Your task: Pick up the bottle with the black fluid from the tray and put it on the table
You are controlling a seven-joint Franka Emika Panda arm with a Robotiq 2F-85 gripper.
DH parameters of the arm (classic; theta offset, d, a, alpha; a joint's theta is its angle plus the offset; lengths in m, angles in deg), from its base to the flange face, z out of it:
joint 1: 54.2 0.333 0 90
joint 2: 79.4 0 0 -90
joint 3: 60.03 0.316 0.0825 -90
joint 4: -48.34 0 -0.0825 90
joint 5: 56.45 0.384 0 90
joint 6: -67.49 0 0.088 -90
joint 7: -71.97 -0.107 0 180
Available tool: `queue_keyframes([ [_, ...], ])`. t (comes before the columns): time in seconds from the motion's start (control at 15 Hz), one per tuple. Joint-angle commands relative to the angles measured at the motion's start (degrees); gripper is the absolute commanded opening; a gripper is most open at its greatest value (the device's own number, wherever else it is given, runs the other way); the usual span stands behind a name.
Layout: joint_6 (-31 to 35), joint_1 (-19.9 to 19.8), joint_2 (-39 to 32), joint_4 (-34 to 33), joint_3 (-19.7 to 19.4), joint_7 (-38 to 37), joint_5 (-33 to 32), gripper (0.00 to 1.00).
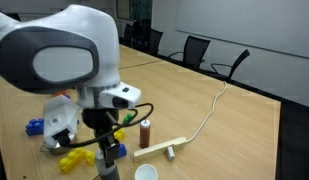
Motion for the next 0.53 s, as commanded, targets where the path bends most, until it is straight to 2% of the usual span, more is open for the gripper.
queue_keyframes([
  [0.0,-3.0,1.3,5.1,-0.2,2.5,-3.5,-5.0,0.27],
  [0.2,-0.5,2.6,5.6,-1.8,6.2,-0.3,-4.4,0.27],
  [0.47,2.8,4.5,2.0,-5.8,10.0,8.6,-1.2,0.27],
])
